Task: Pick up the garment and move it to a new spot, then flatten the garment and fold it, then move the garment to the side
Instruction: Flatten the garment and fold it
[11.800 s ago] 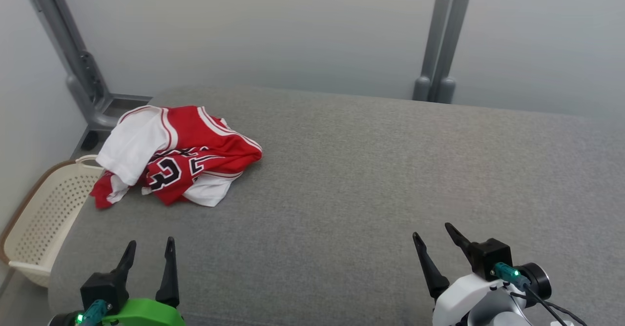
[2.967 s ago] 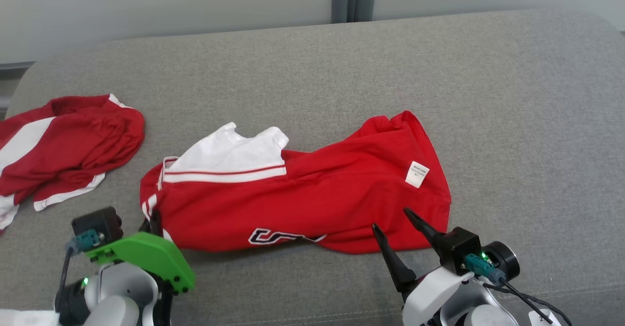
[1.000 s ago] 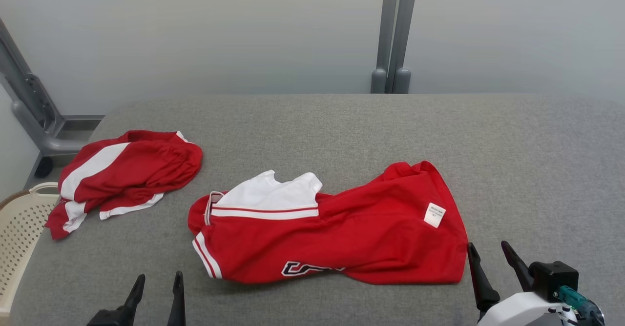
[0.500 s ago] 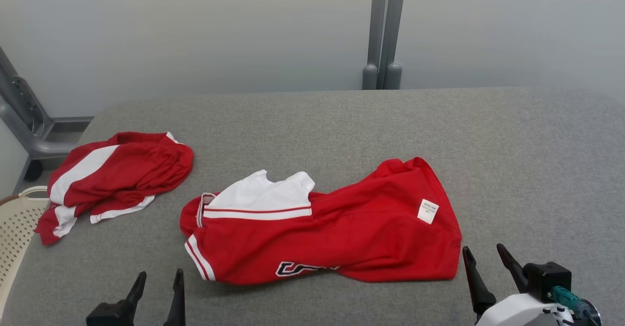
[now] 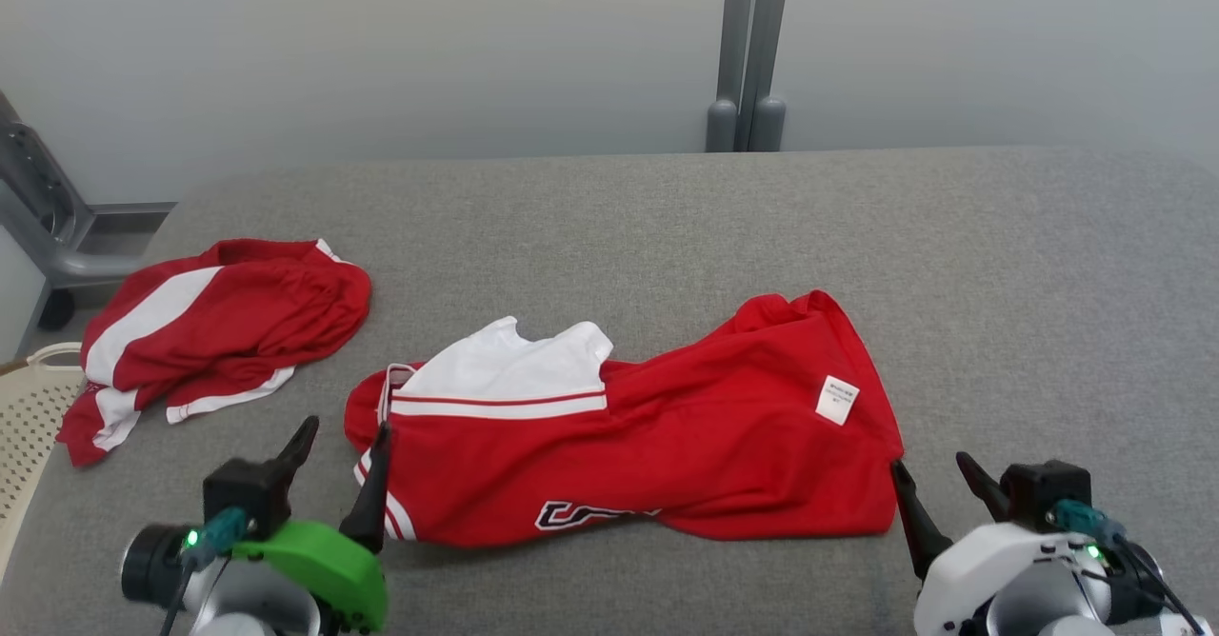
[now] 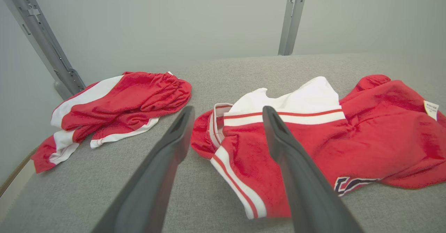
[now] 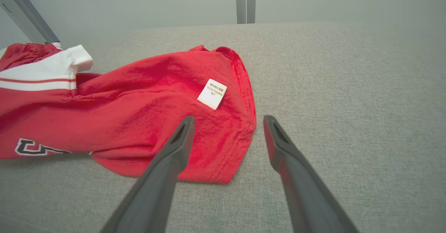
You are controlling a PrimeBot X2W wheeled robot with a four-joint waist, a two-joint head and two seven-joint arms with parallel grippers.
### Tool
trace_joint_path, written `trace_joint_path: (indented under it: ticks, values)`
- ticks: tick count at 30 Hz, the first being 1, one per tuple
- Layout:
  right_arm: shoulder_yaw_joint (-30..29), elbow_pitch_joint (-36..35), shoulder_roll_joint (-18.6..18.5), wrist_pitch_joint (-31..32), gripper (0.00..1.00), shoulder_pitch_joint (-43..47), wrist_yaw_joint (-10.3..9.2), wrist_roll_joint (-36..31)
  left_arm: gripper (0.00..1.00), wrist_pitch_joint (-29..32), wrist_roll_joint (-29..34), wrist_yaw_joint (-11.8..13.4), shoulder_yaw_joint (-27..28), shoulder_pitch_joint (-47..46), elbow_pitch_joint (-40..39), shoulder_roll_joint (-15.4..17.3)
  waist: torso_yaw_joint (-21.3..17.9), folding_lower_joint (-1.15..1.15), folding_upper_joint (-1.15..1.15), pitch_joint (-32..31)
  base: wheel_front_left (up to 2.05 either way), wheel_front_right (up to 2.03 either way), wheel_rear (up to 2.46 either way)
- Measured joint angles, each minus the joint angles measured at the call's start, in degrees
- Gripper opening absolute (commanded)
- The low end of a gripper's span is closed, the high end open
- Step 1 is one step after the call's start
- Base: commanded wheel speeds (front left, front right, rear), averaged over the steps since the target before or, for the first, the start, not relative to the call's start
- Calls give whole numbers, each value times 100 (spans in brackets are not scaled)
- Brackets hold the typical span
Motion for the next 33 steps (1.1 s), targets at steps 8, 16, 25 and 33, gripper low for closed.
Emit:
trace_joint_path:
  ticks: [8,16,25,33]
  values:
    - [64,-379,-3,1619,100,-544,0,-325,100,1190,19,-307,-477,-1508,593,30,-156,0,0,341,0,0,0]
    - [197,-731,-21,2325,100,-1007,1,-446,100,2075,75,-417,-893,-2866,1502,15,-437,0,0,829,0,0,0]
    - [452,-779,-210,2580,100,-1311,1,-425,100,3087,78,-454,-1269,-3793,2307,190,-791,0,0,1301,0,0,0]
    - [648,-799,-299,2666,100,-1540,1,-388,100,4056,-102,-470,-1418,-4318,2642,240,-1034,0,0,1706,0,0,0]
